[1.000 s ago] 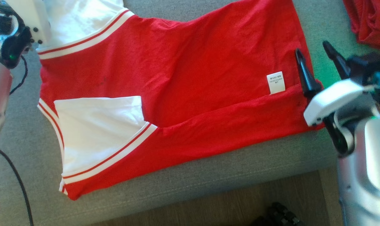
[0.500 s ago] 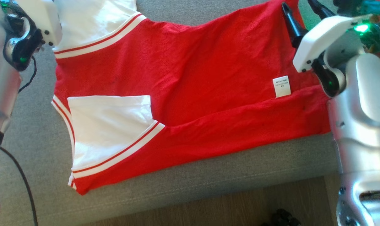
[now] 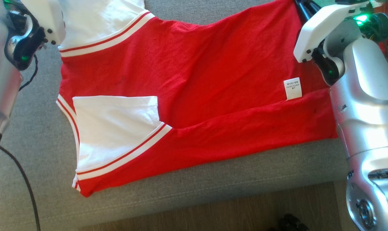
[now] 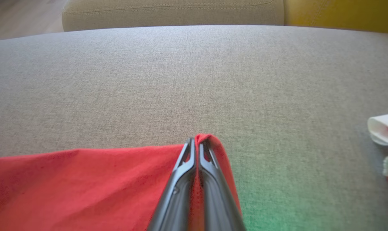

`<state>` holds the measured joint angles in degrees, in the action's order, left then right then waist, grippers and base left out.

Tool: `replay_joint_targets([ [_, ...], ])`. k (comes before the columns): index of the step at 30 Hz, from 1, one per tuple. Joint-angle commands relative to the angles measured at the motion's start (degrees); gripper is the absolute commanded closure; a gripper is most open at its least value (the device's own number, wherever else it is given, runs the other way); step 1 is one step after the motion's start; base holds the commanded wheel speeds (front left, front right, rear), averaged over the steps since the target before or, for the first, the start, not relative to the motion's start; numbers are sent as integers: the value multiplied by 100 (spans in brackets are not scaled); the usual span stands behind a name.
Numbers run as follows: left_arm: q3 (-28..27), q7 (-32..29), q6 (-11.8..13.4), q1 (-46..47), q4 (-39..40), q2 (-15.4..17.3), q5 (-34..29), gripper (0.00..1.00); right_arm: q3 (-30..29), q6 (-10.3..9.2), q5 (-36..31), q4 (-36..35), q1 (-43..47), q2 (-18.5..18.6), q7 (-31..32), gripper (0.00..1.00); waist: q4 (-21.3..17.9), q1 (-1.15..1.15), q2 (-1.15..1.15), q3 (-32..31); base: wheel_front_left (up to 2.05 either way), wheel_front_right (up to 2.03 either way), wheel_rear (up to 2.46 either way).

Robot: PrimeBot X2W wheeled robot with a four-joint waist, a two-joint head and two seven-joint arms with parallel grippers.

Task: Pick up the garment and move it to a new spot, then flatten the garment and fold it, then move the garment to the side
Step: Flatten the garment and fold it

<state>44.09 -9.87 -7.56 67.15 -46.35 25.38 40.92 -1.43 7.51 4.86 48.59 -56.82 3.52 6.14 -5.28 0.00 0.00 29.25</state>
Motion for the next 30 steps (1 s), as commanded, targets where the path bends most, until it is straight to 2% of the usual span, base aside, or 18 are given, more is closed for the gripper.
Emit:
replay_joint_targets([
  [1,-118,148,8,340,144,335,4,100,75,-2,-58,-64,-212,-64,-130,100,-1,0,0,-4,0,0,0],
  [6,-188,834,97,510,80,402,-150,100,-113,-2,-108,199,-473,-64,-442,100,-8,0,0,-17,0,0,0],
  [16,-290,2210,100,830,9,362,-403,100,-484,-2,-162,537,-961,-64,-1150,100,34,0,0,-91,0,0,0],
  [21,-345,2408,63,693,72,291,-323,100,-466,-2,-322,711,-983,-16,-1261,100,114,0,0,-181,0,0,0],
  [26,-385,2471,41,208,473,268,-241,100,-328,-2,-303,780,-669,133,-1340,100,226,0,0,-382,0,0,0],
  [30,-576,2483,70,-496,1205,383,-165,100,-158,-2,-161,690,-231,321,-1378,100,346,0,0,-613,0,0,0],
])
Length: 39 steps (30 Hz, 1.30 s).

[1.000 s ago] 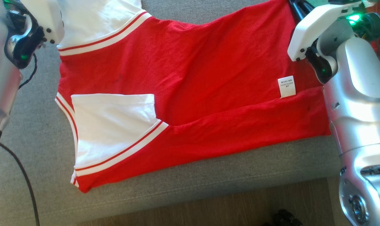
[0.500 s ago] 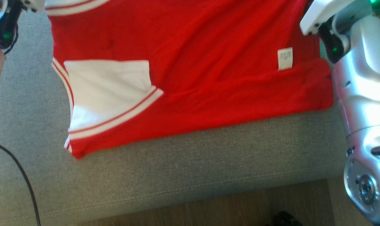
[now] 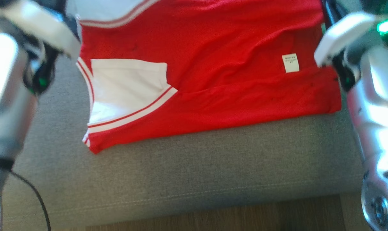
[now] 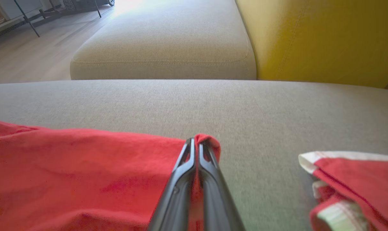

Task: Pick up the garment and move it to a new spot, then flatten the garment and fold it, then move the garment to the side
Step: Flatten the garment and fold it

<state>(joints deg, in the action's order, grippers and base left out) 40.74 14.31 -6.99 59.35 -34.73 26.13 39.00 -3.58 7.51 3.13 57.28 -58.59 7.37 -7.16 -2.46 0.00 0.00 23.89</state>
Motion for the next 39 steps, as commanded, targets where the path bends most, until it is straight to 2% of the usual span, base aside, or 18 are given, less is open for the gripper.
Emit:
replay_joint_targets([
  [1,-321,66,60,75,259,360,38,100,101,-2,65,-228,64,-17,-45,100,86,0,0,-138,0,0,0],
  [10,-819,68,764,-1939,2236,784,157,100,238,-2,547,-1071,1268,494,362,100,276,0,0,-577,0,0,0],
  [15,-900,33,1190,-2969,3094,1002,347,100,147,-2,711,-1682,1924,612,755,100,319,0,0,-661,0,0,0],
  [21,-873,29,1591,-3944,3774,964,623,100,-189,-2,750,-2610,2759,613,1221,100,439,0,0,-620,0,0,0],
  [25,-824,34,1669,-4232,3762,826,738,100,-332,-2,710,-3084,3099,525,1496,100,453,0,0,-571,0,0,0],
  [26,-807,36,1672,-4278,3730,789,752,100,-353,-2,696,-3183,3154,494,1557,96,450,0,0,-557,0,0,0],
  [27,-798,39,1665,-4311,3677,739,775,100,-373,-2,677,-3275,3198,462,1618,82,447,0,0,-542,0,0,0],
  [28,-791,42,1653,-4325,3611,692,782,100,-395,-2,650,-3362,3231,435,1674,53,443,0,0,-531,0,0,0],
  [29,-789,45,1635,-4324,3542,646,778,100,-415,-2,619,-3452,3254,410,1702,2,442,0,0,-522,0,0,0],
  [30,-799,48,1612,-4320,3473,585,791,67,-437,-2,591,-3537,3273,379,1716,0,439,0,0,-519,0,0,0],
  [31,-817,52,1599,-4318,3401,522,804,54,-455,-2,564,-3620,3296,344,1732,0,435,0,0,-525,0,0,0],
  [32,-833,55,1605,-4311,3338,475,769,21,-482,-2,545,-3710,3324,306,1727,0,429,0,0,-544,0,0,0],
  [33,-853,58,1608,-4318,3300,416,734,0,-516,-2,531,-3798,3366,272,1723,0,425,0,0,-573,0,0,0],
  [36,-1000,65,1656,-4451,3304,225,621,0,-646,-2,518,-4099,3579,153,1714,0,413,0,0,-686,0,0,0],
  [39,-1316,67,1877,-4772,3344,-22,560,0,-819,-2,560,-4366,3845,-42,1736,0,376,0,0,-823,0,0,0],
])
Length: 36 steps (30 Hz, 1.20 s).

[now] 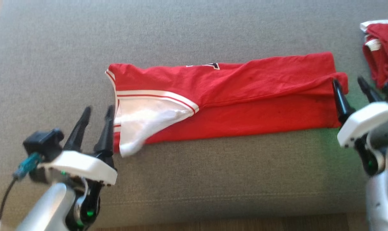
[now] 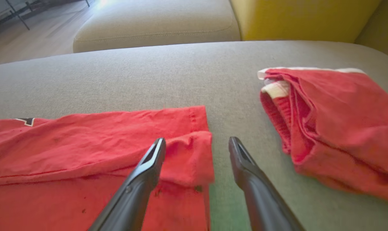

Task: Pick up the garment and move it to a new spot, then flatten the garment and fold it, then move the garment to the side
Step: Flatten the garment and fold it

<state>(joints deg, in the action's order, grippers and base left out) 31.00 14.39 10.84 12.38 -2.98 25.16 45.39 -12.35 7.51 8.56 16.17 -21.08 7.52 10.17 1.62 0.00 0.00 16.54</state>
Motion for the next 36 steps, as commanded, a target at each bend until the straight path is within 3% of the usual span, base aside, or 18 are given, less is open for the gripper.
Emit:
replay_joint_targets([
  [1,-341,59,94,-76,169,75,-80,0,59,-2,16,-255,94,-57,3,0,-32,0,0,-88,0,0,0],
  [4,-553,60,237,-447,261,-196,-260,0,-68,-2,87,-350,316,-270,61,0,-74,0,0,-236,0,0,0],
  [6,-558,60,194,-679,294,-391,-305,0,-103,-2,129,-321,388,-359,87,0,-81,0,0,-318,0,0,0],
  [17,-191,61,168,-913,192,-761,-1101,0,-470,-2,280,803,-397,-462,-65,0,122,0,0,-557,0,0,0],
  [29,-204,61,15,-973,143,-1232,-1658,0,-1151,-2,-1306,2349,-1159,-463,83,0,365,0,0,-526,0,0,0],
  [35,-367,61,-98,-1039,99,-1333,-1773,0,-1098,-2,-1416,2804,-1216,-464,286,0,395,0,0,-553,0,0,0],
  [36,-389,61,-114,-1051,92,-1348,-1790,0,-1082,-2,-1408,2855,-1217,-464,295,20,395,0,0,-557,0,0,0],
])
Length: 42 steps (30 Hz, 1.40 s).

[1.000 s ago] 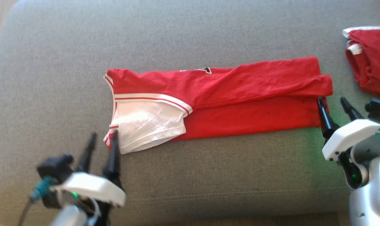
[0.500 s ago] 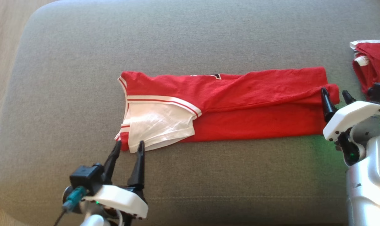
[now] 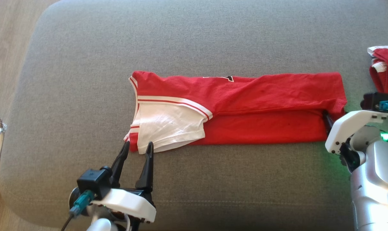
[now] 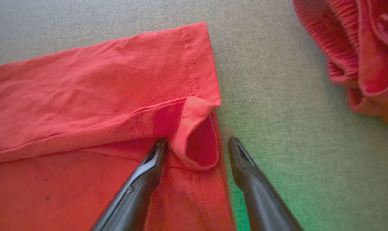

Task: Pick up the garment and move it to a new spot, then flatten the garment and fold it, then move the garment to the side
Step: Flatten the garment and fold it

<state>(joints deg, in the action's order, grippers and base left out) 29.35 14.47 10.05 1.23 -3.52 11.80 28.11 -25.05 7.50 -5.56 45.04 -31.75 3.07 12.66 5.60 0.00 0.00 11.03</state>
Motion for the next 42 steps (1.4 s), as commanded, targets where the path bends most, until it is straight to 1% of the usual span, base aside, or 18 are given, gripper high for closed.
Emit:
replay_joint_targets([
  [1,-241,52,-53,57,137,-28,-80,0,203,-1,0,18,-147,-19,58,55,-3,0,0,-10,0,0,0],
  [2,-256,52,-70,52,128,-45,-97,0,213,-1,-3,58,-144,-19,60,88,-3,0,0,-16,0,0,0],
  [3,-269,52,-86,48,120,-60,-115,0,215,-1,-1,88,-143,-19,52,100,-4,0,0,-22,0,0,0],
  [9,-382,52,-159,5,87,-122,-201,0,-33,-1,-168,-58,-165,-19,-281,100,-44,0,0,-59,0,0,0],
  [13,-436,52,-191,-46,57,-148,-224,0,-152,-1,-322,-241,-234,-15,-360,100,-94,0,0,-119,0,0,0],
  [18,-479,52,-251,-128,-8,-196,-250,0,-180,-1,-450,-594,-355,83,-315,100,-158,0,0,-273,0,0,0],
  [22,-501,52,-305,-192,-36,-216,-260,0,-7,-1,-409,-930,-375,122,-179,100,-187,0,0,-389,0,0,0],
  [26,-498,52,-362,-229,-79,-227,-271,0,485,-1,-53,-1312,-371,50,9,100,-188,0,0,-481,0,0,0],
  [32,-444,52,-418,-221,-139,-275,-298,0,1585,-1,775,-2001,-192,-13,428,100,-27,0,0,-567,0,0,0],
  [37,-435,52,-448,-226,-154,-327,-314,0,2492,-1,1608,-2541,0,-17,741,100,249,0,0,-579,0,0,0],
  [38,-412,52,-468,-227,-170,-359,-322,0,2748,-1,1880,-2647,52,-18,805,100,396,0,0,-595,0,0,0],
  [42,-367,52,-501,-237,-204,-398,-343,0,3146,-1,2231,-2621,92,-18,809,100,717,0,0,-629,0,0,0],
])
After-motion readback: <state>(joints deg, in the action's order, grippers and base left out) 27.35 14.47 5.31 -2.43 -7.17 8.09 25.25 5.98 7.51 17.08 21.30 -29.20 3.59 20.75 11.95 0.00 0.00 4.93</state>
